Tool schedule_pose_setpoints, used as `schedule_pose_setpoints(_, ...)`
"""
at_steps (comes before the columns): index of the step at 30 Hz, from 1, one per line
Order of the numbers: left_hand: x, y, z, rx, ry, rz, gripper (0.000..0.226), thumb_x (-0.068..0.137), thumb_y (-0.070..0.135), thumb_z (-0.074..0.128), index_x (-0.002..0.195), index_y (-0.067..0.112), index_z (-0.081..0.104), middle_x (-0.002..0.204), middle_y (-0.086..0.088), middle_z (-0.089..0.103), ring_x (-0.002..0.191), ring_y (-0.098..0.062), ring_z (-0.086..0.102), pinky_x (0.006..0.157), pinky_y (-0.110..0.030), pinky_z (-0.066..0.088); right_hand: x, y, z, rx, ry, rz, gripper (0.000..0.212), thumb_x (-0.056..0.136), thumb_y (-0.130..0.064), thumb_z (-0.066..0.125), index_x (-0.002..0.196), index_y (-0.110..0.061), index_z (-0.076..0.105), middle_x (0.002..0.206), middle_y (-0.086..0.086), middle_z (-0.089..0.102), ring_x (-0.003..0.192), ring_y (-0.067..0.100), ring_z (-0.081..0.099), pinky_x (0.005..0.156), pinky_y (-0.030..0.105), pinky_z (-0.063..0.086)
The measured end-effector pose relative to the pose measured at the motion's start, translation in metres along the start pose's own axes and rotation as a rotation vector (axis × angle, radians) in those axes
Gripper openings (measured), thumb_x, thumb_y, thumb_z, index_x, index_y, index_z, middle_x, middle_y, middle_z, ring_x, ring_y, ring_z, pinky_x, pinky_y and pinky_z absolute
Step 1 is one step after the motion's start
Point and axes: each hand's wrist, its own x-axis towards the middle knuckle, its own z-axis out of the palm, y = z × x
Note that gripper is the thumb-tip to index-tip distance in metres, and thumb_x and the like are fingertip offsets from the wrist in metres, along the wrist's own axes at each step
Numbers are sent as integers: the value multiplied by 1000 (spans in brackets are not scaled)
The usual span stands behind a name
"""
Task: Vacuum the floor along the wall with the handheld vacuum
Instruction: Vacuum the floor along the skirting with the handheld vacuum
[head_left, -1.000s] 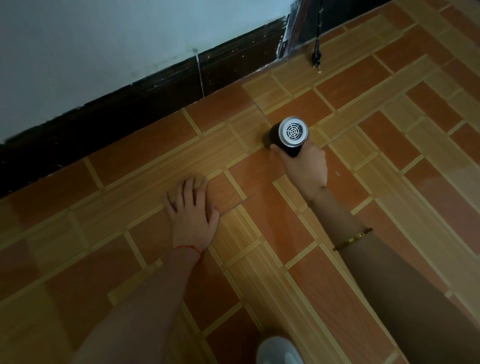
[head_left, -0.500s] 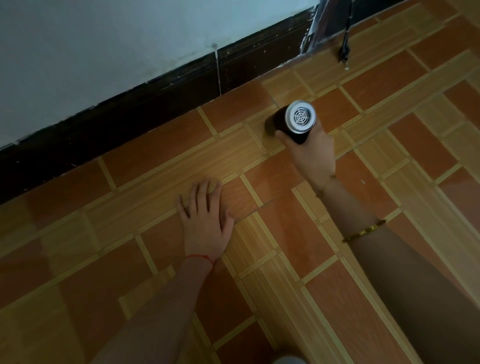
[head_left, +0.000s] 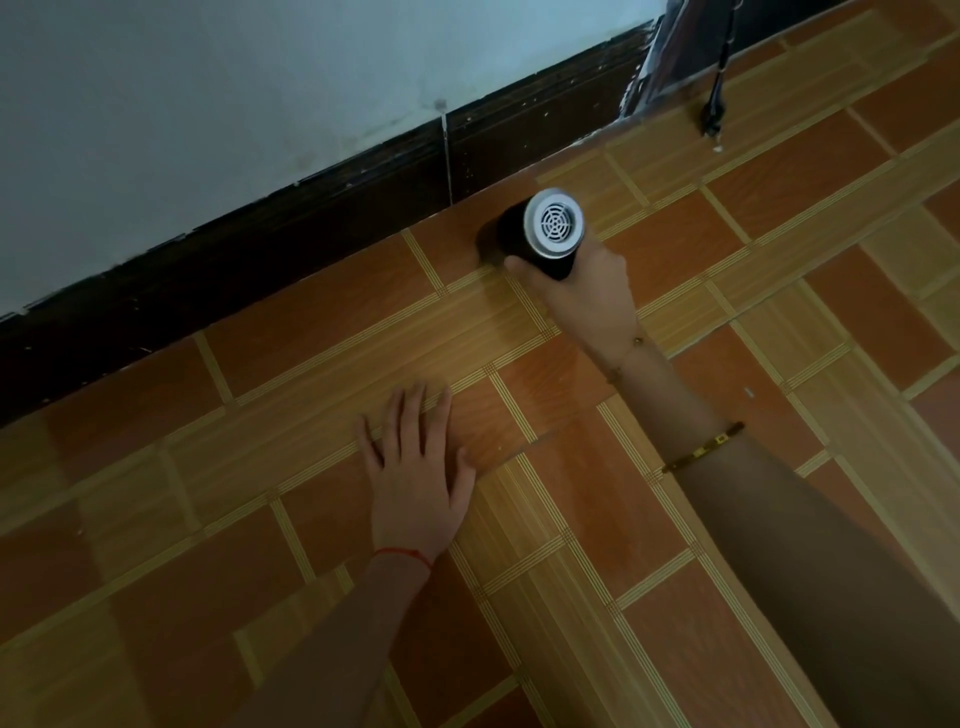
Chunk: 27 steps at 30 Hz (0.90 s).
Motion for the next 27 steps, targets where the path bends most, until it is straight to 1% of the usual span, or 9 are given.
schedule_pose_setpoints(2, 1, 1, 0, 4, -6, -3, 67, 94, 43, 39, 156, 21, 29, 162, -9, 27, 150, -30, 22, 121, -63, 9, 8, 2, -2, 3, 71, 50, 75, 80, -60, 66, 137, -16, 46, 120, -1, 66, 109, 17, 63, 85, 32, 54)
schedule_pose_setpoints(5, 1, 2, -1, 9, -11, -9, 66, 94, 44, 37, 155, 21, 30, 162, -9, 27, 150, -30, 23, 120, -64, 10, 26, 4, -8, 10, 151, 120, 75, 79, -58, 67, 138, -17, 44, 119, 1, 67, 109, 22, 63, 86, 41, 55)
schedule_pose_setpoints(9, 2, 1, -1, -1, -7, -4, 66, 93, 43, 40, 154, 20, 32, 161, -9, 29, 150, -31, 24, 119, -66, 12, 49, 0, -11, -7, 191, 128, 76, 80, -55, 68, 140, -14, 43, 120, 4, 66, 111, 24, 63, 89, 41, 54)
schedule_pose_setpoints(12, 2, 2, -1, 8, -3, 1, 65, 93, 43, 41, 153, 19, 34, 160, -10, 31, 149, -31, 26, 117, -67, 15, 57, -9, -5, 7, 143, 92, 75, 82, -51, 69, 141, -15, 41, 122, 2, 66, 113, 23, 62, 86, 32, 51)
schedule_pose_setpoints(15, 2, 2, -1, 16, 5, 0, 66, 92, 42, 43, 154, 20, 34, 160, -9, 31, 149, -31, 26, 118, -66, 14, 48, -18, 8, 42, 69, -1, 73, 80, -51, 71, 139, -16, 44, 121, 0, 67, 109, 18, 63, 87, 33, 54)
schedule_pose_setpoints(18, 2, 2, -1, 23, 11, -2, 66, 92, 43, 45, 154, 20, 34, 160, -8, 31, 149, -30, 25, 119, -65, 14, 29, -24, 22, 69, 5, -98, 73, 80, -51, 71, 138, -16, 47, 123, -3, 65, 110, 11, 60, 89, 26, 51)
schedule_pose_setpoints(21, 1, 2, -1, 29, 21, 2, 66, 92, 42, 45, 153, 19, 36, 160, -9, 32, 149, -30, 26, 119, -65, 14, 15, -27, 26, 83, -50, -145, 70, 81, -49, 72, 137, -17, 46, 123, -3, 65, 110, 14, 61, 86, 27, 51)
schedule_pose_setpoints(24, 1, 2, -1, 18, 28, 5, 65, 92, 42, 43, 152, 19, 38, 159, -10, 33, 148, -32, 28, 118, -66, 15, 11, -22, 15, 56, -33, -106, 70, 80, -49, 72, 137, -17, 46, 121, -3, 66, 109, 15, 63, 83, 26, 50)
schedule_pose_setpoints(27, 1, 2, -1, -10, 27, -2, 64, 92, 42, 42, 151, 19, 38, 159, -9, 33, 149, -31, 27, 118, -66, 14, 10, -9, -5, -19, 42, 18, 71, 81, -52, 70, 137, -17, 46, 119, 0, 67, 107, 19, 64, 85, 34, 54)
